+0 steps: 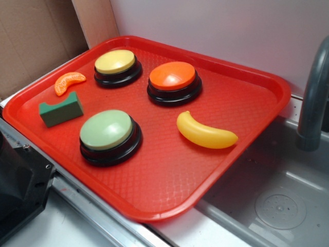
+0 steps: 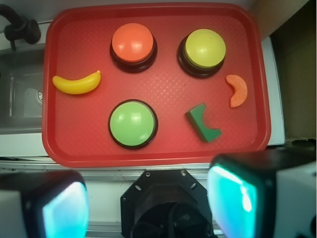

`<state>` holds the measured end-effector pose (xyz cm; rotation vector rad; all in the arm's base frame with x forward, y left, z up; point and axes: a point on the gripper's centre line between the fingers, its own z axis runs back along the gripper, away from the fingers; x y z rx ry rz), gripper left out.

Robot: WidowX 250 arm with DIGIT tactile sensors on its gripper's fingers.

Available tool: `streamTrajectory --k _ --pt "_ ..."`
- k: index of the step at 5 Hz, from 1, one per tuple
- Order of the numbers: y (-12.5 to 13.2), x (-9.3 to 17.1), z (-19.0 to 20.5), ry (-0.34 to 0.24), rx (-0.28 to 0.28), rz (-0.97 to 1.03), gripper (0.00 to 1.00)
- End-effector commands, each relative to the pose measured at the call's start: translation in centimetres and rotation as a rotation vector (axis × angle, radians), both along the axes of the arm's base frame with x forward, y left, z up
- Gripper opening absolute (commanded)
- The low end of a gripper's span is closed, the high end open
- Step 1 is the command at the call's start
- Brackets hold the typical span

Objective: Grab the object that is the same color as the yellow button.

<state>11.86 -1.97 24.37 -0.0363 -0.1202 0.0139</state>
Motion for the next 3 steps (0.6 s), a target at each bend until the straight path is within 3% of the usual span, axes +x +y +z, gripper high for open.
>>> streamTrajectory --k 1,2,3 --pt "0.0 0.0 0.0 0.0 0.0 0.0 1.0" --pt "-1.7 2.0 0.0 -0.008 0.044 -0.25 1.0" --pt "-4.4 4.8 -1.0 0.061 0.142 -0.505 1.0"
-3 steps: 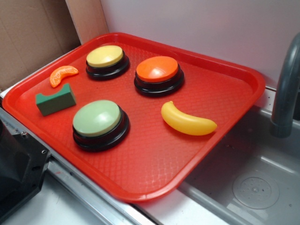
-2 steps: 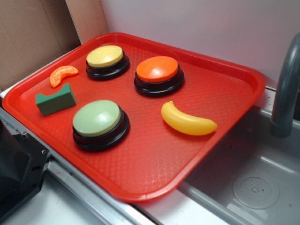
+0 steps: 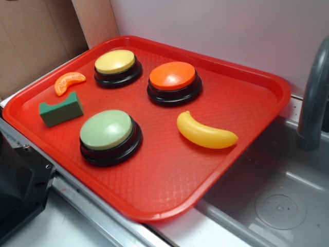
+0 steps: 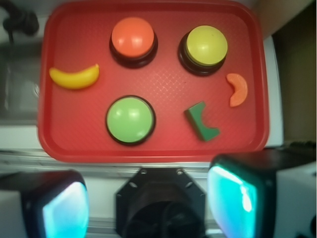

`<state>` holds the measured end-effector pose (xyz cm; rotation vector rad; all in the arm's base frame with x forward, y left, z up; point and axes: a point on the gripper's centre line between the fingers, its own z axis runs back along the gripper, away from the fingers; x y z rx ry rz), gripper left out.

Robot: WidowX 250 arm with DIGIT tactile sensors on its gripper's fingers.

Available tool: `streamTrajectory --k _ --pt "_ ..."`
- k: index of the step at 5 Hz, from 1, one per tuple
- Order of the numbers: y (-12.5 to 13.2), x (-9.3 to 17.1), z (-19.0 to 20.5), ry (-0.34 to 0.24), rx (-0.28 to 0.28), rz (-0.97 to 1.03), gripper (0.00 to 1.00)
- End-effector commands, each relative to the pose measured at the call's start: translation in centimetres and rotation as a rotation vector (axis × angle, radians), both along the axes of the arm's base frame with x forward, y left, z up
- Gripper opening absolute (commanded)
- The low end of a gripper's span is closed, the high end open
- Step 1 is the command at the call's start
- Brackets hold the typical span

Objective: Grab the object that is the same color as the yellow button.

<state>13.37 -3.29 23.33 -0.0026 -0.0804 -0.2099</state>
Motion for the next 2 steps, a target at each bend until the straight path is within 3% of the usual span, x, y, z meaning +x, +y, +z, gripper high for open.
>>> streamTrajectory --k 1,2 --pt "-4.8 4.1 -1.8 0.059 0.129 -0.536 1.0" --pt "-6.7 4.8 -5.2 0.114 0.207 -0.789 1.0"
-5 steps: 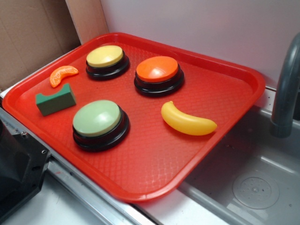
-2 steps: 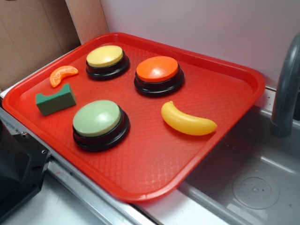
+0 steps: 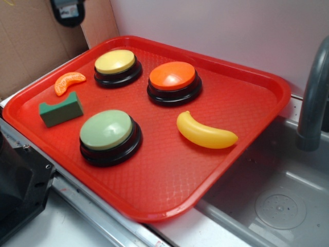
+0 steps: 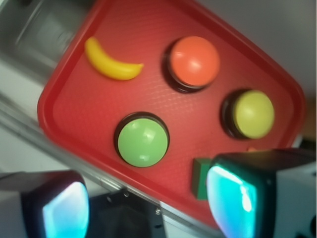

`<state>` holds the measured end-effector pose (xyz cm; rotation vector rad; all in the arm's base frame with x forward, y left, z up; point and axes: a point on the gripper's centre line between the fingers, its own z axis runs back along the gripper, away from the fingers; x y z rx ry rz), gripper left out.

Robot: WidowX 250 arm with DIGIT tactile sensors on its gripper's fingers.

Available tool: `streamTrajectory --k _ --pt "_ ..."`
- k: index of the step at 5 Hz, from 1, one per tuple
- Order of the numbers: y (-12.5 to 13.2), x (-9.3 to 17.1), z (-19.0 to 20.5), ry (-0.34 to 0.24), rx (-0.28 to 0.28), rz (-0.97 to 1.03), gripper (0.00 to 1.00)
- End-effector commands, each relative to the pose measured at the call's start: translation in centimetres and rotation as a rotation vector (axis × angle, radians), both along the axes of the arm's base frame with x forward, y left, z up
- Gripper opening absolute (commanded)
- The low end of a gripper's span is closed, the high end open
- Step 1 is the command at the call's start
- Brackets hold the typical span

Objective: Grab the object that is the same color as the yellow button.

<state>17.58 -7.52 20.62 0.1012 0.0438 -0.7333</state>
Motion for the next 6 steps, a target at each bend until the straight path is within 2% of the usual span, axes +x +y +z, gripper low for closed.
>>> streamTrajectory --k 1,2,3,4,5,6 --pt "-3.3 1.4 -4.8 0.013 0.104 -0.522 1.0" --pt "-4.4 3.1 -7.1 0.018 0.144 -0.693 1.0" --pt "-5.7 4.3 -9.1 0.016 0.156 -0.745 1.0" --pt "-7.0 4.9 -11.0 0.011 0.106 -0.784 1.0" --pt "-8.9 4.7 -14.4 0.051 0.043 -0.81 1.0" --pt "-9.8 5.0 -16.5 0.064 0.025 -0.8 1.0"
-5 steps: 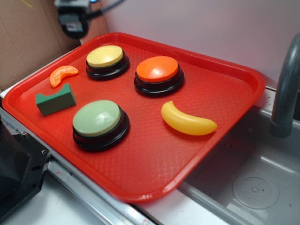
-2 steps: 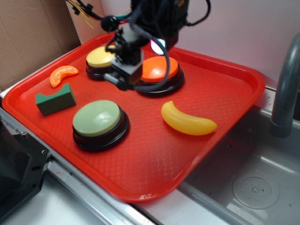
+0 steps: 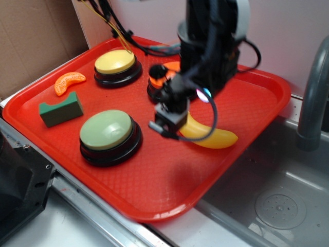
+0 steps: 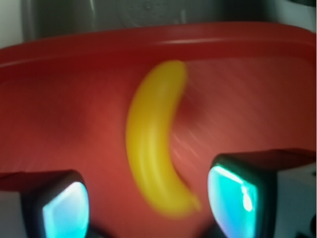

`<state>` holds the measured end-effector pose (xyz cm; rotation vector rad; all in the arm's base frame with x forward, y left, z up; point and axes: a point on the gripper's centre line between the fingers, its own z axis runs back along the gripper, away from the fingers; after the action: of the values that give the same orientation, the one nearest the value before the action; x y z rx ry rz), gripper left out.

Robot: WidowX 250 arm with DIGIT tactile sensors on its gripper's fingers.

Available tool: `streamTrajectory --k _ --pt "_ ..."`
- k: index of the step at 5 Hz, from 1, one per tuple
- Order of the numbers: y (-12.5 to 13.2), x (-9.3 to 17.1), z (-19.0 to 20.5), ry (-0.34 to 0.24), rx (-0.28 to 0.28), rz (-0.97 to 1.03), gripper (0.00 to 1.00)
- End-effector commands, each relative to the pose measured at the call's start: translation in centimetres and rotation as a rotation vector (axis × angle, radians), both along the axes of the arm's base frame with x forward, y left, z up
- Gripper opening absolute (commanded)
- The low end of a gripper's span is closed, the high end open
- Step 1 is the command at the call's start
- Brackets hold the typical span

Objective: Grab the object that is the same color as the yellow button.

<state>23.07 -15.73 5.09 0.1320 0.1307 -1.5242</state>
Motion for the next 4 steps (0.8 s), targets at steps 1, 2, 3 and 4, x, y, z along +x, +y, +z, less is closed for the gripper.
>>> streamTrajectory --k 1,2,3,4 --pt "-1.4 -0.1 -2.5 -0.021 -0.032 0.026 1.0" --pt "-0.6 0.2 -2.9 -0.027 -0.049 0.076 0.0" --pt "0.8 0.0 -1.6 -0.034 -0.073 0.157 0.0" --pt "2.6 -0.8 1.4 -0.072 -0.153 0.382 0.0"
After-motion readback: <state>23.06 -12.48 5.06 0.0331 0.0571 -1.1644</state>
